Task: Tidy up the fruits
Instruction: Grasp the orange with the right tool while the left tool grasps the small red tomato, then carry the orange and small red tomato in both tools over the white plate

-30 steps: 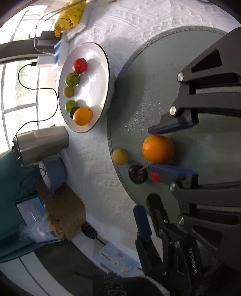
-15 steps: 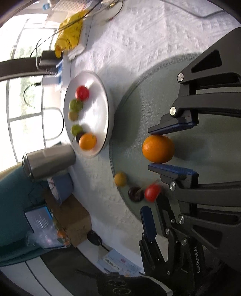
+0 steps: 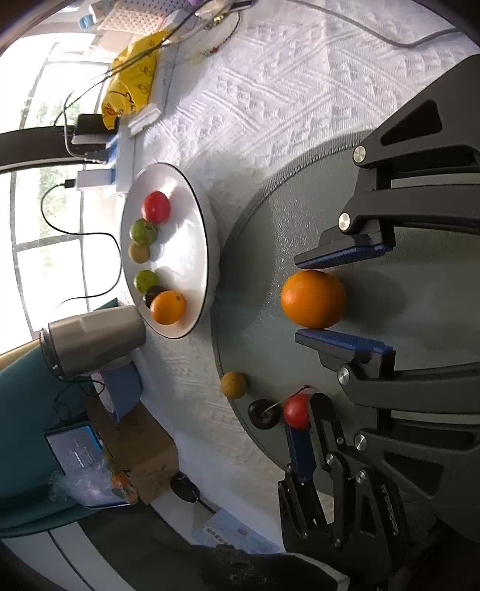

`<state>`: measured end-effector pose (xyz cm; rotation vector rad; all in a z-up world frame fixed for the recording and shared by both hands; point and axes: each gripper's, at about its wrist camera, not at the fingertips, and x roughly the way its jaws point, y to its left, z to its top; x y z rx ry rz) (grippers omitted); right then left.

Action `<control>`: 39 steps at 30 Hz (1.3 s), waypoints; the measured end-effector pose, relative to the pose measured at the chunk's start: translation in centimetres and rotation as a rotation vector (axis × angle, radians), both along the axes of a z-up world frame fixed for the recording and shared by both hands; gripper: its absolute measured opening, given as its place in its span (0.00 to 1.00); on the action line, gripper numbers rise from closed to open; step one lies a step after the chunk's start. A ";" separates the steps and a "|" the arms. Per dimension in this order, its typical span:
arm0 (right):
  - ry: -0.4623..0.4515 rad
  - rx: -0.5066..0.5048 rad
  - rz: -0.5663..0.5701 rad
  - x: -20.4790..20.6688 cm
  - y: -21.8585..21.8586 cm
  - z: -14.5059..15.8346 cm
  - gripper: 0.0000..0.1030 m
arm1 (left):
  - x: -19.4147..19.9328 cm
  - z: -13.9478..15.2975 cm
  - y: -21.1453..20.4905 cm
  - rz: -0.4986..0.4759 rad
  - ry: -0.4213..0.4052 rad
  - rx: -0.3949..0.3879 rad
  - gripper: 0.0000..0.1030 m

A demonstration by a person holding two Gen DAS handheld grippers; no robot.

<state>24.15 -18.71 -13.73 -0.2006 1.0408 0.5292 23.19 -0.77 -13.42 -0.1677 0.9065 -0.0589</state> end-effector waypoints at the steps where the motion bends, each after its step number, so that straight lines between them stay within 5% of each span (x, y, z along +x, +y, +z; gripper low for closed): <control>1: 0.002 -0.001 0.003 -0.1 0.1 -0.1 0.33 | -0.1 0.1 0.0 -0.004 -0.004 -0.001 0.28; 22: -0.062 -0.013 -0.010 -1.6 0.6 2.3 0.33 | -3.4 3.8 0.2 -0.043 -0.113 -0.015 0.28; 39: -0.137 -0.002 -0.034 2.3 0.3 5.0 0.33 | 1.8 7.0 0.1 -0.110 -0.188 0.021 0.28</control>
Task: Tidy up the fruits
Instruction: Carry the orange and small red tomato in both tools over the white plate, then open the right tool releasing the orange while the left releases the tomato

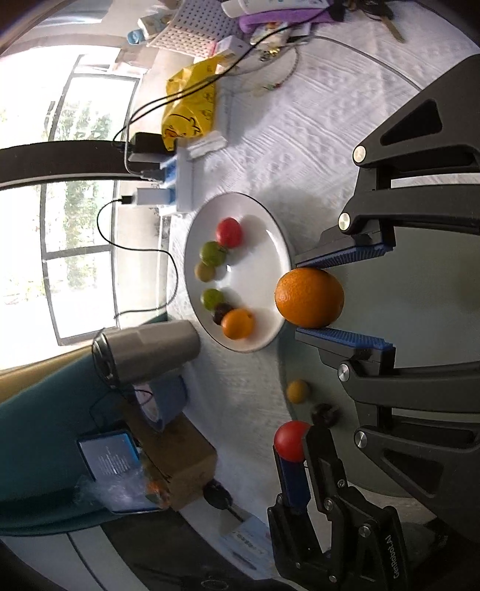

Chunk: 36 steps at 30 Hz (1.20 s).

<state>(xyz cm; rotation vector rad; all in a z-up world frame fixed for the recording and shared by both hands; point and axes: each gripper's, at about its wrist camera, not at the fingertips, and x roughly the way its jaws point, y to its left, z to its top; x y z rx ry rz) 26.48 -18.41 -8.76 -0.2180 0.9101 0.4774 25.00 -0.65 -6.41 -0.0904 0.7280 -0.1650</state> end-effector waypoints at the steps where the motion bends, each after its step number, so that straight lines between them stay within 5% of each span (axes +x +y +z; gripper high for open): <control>1: -0.003 0.002 -0.003 0.4 -0.1 0.1 0.33 | 0.6 0.1 0.0 -0.005 -0.002 0.003 0.28; 21: 0.006 0.019 -0.057 8.2 -1.5 -1.9 0.33 | 10.0 -2.8 0.2 -0.031 0.062 -0.006 0.28; 36: 0.061 -0.012 -0.049 9.9 -0.9 -5.0 0.33 | 12.3 -5.4 0.7 -0.021 0.152 -0.011 0.29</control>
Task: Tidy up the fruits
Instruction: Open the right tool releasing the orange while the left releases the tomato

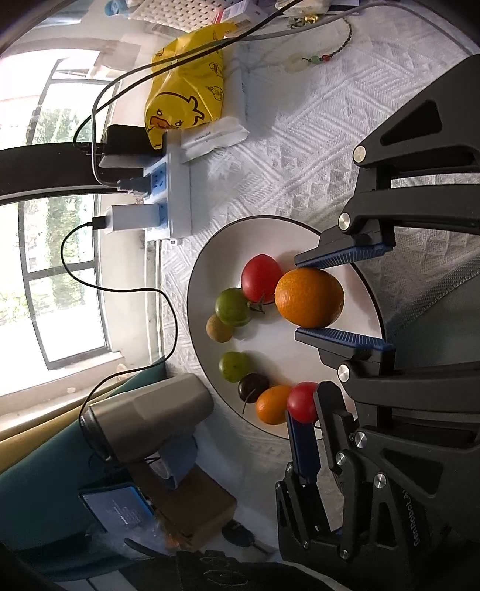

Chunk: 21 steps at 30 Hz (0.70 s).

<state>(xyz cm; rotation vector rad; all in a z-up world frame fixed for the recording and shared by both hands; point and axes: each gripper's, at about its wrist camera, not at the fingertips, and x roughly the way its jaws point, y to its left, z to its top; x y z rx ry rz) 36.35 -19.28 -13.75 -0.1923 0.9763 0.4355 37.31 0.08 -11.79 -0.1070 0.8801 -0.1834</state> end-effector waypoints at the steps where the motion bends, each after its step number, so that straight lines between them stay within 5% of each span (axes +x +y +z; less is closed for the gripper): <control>1: -0.001 -0.002 0.001 -0.1 0.1 0.0 0.33 | 0.0 0.0 0.1 0.001 0.002 0.001 0.29; 21: -0.026 -0.038 -0.008 -2.2 1.2 1.7 0.40 | -4.0 3.0 2.2 0.055 -0.048 -0.038 0.37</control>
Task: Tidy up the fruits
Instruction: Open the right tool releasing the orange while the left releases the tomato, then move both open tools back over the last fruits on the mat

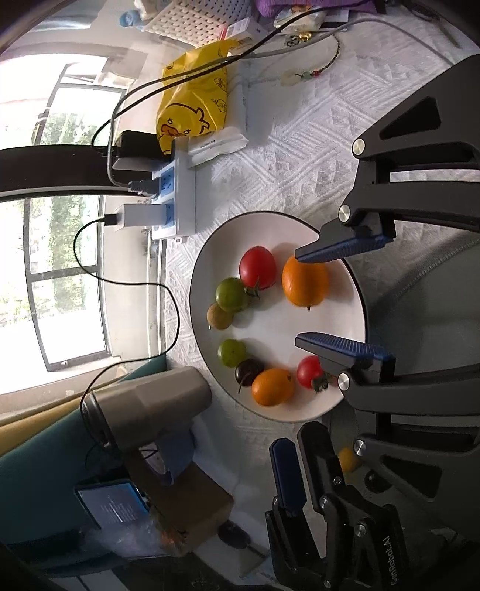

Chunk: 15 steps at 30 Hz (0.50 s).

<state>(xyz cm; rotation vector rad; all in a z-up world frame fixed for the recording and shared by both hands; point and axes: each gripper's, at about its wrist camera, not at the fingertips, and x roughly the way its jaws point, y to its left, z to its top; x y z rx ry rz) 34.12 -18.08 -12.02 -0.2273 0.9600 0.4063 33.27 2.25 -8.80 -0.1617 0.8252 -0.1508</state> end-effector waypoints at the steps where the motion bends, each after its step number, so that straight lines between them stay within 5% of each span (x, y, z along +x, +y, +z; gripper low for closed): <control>1: -0.002 0.000 0.001 -0.2 0.2 0.1 0.40 | -0.4 0.1 0.2 0.003 -0.004 -0.001 0.37; 15: -0.018 -0.005 0.028 -4.3 2.3 1.5 0.40 | -6.2 0.4 3.0 0.067 -0.028 -0.029 0.41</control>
